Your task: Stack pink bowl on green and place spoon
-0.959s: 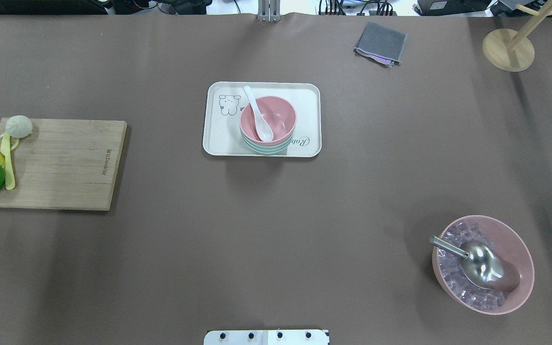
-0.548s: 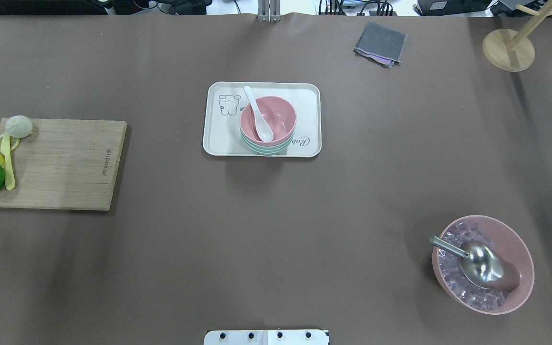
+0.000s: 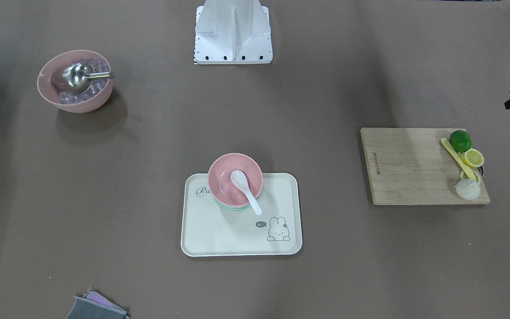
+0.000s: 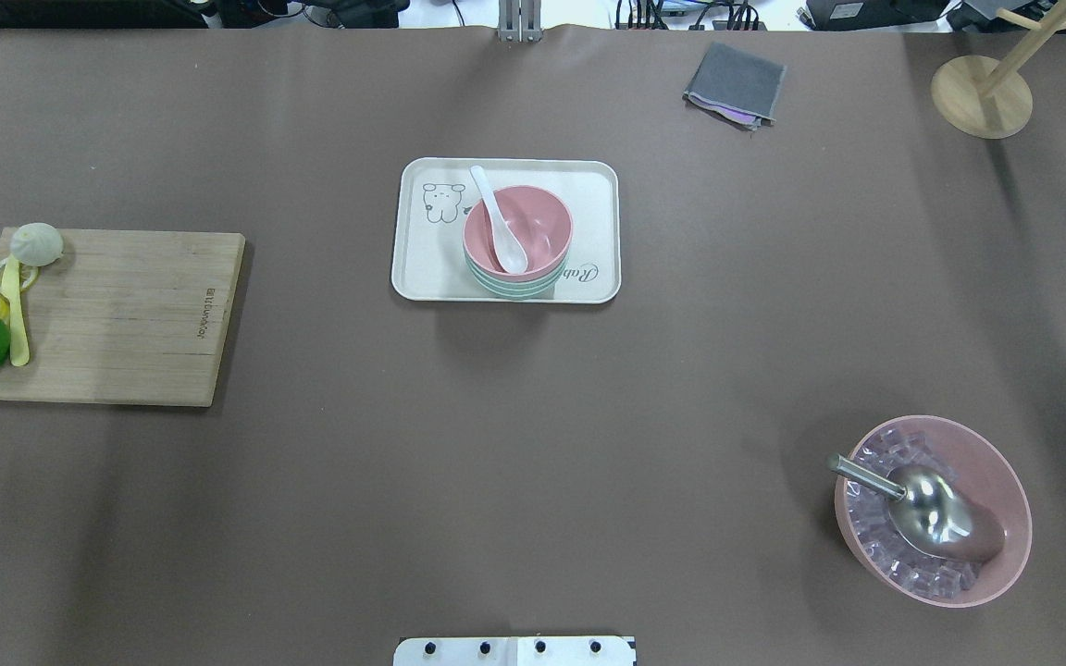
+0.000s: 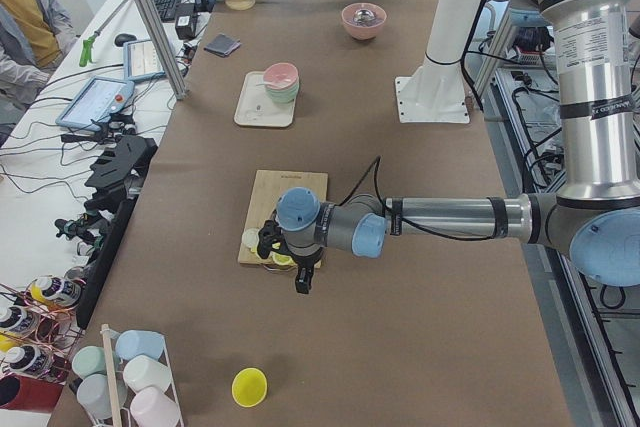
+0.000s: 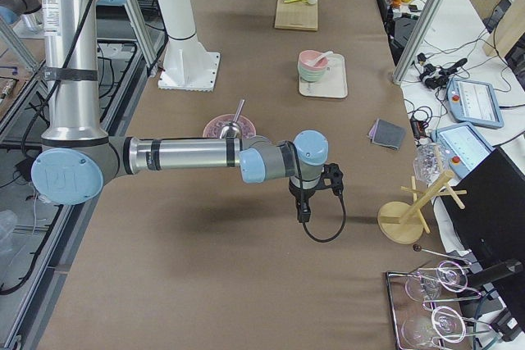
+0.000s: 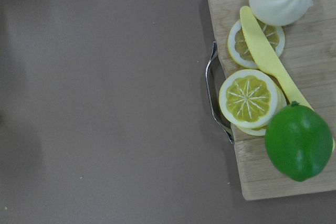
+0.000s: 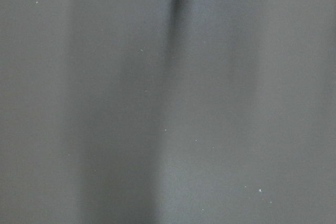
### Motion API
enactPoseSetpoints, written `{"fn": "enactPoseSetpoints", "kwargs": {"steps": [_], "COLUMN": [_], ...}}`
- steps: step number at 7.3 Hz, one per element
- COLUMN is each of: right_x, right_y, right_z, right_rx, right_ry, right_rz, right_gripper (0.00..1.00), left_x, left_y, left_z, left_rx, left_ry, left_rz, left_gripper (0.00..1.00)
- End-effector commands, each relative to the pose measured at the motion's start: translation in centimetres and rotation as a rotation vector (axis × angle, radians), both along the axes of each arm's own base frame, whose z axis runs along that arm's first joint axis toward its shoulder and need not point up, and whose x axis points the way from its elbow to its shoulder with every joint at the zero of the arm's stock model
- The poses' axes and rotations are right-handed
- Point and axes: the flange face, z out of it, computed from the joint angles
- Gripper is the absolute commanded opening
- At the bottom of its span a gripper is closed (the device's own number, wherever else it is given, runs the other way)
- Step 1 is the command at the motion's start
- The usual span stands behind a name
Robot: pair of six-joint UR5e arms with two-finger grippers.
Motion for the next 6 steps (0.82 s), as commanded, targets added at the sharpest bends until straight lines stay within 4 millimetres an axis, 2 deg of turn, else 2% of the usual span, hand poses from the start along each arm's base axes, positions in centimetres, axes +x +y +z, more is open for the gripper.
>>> {"fn": "enactPoseSetpoints", "kwargs": {"steps": [1, 2, 4, 6], "right_x": [0.9, 1.3, 1.8, 1.8], "right_y": [-0.4, -0.3, 0.1, 0.7], "right_z": [-0.3, -0.2, -1.6, -2.1], "right_rx": [0.006, -0.004, -0.021, -0.021], "right_ry": [0.003, 0.000, -0.008, -0.008], "right_rz": [-0.006, -0.003, 0.000, 0.000], "right_gripper": [1.00, 1.00, 1.00, 1.00], "left_x": [-0.8, -0.8, -1.4, -1.3], "left_y": [-0.3, -0.2, -0.3, -0.6], "left_z": [0.2, 0.6, 1.1, 0.4], "left_rx": [-0.001, 0.055, 0.095, 0.113], "left_ry": [0.020, 0.011, -0.067, -0.057], "left_rz": [-0.015, 0.041, 0.055, 0.055], "left_gripper": [0.98, 0.98, 0.98, 0.98]}}
